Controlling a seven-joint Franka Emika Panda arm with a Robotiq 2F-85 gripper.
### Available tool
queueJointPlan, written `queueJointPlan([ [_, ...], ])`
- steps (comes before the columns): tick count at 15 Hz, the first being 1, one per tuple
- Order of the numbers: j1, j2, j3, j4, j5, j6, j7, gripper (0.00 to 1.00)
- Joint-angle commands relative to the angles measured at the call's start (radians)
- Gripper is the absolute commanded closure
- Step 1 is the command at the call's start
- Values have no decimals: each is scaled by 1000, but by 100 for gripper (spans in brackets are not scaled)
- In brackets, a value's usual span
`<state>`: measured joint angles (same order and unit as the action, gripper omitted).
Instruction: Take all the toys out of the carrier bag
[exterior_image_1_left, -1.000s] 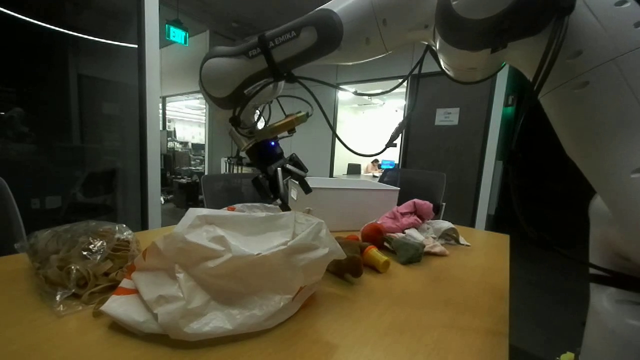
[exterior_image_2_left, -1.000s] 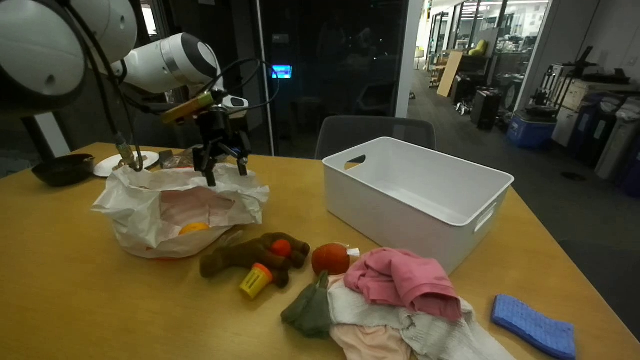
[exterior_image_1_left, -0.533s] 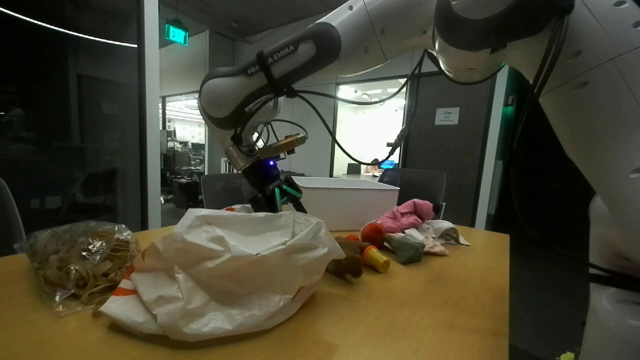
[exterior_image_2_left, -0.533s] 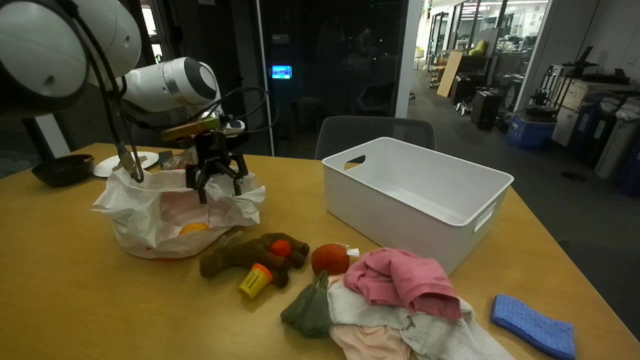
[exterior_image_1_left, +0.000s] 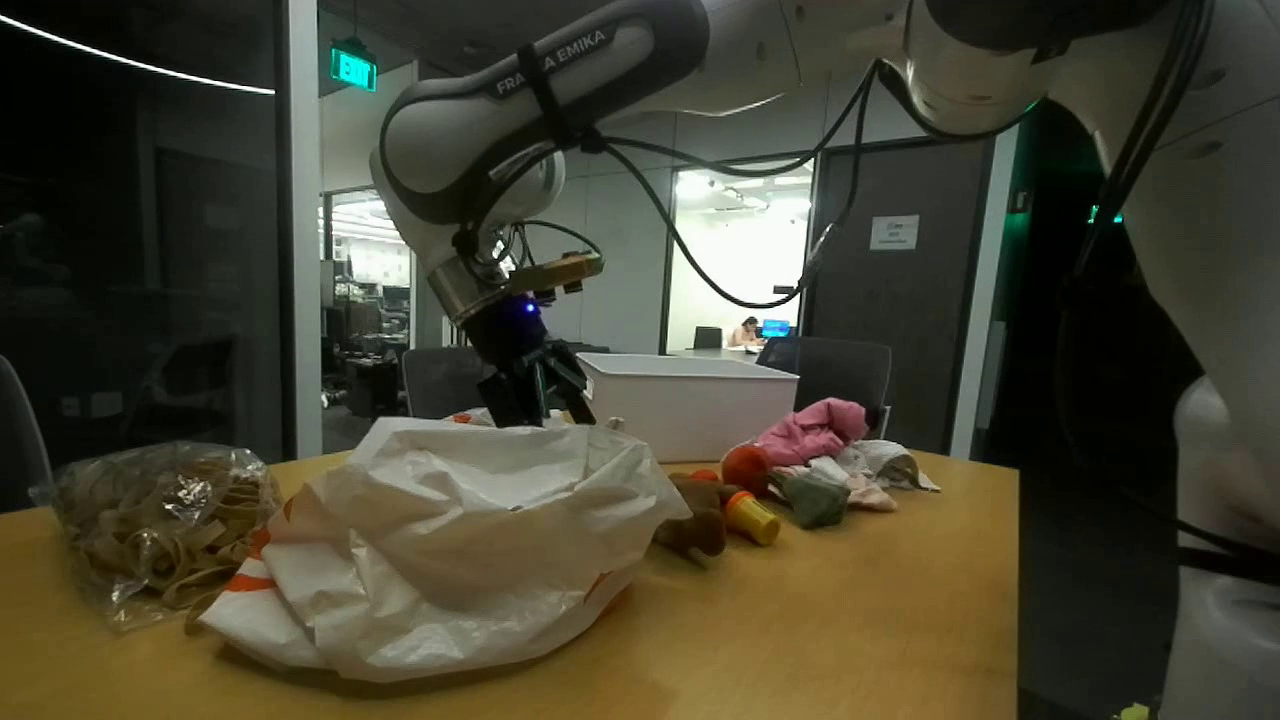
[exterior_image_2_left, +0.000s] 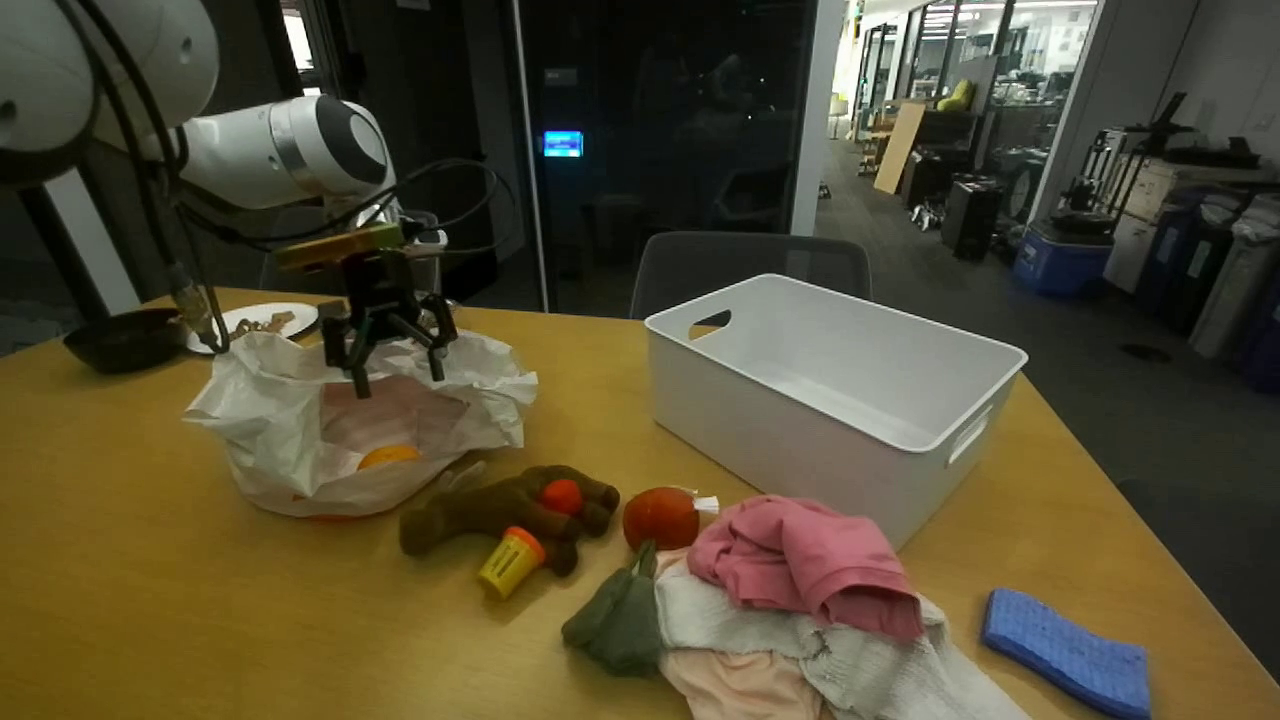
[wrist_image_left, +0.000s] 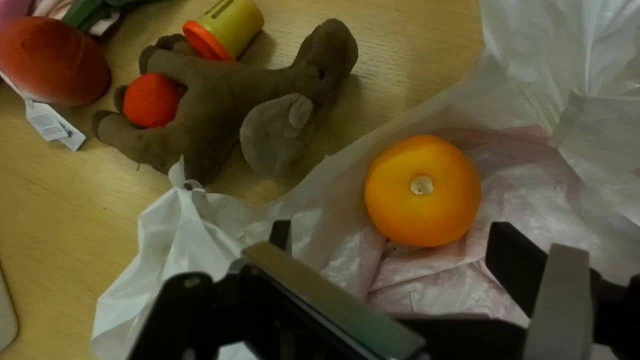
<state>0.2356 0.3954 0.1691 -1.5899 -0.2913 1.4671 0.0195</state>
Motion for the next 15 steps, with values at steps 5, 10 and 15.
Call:
queueJointPlan([
  [5,-10,-2,18,-63,21,-38,-203,0],
  [10,1,37,41,-63,19,-98,-300,0],
  [15,-5,67,61,-86,20,-57,-353,0],
])
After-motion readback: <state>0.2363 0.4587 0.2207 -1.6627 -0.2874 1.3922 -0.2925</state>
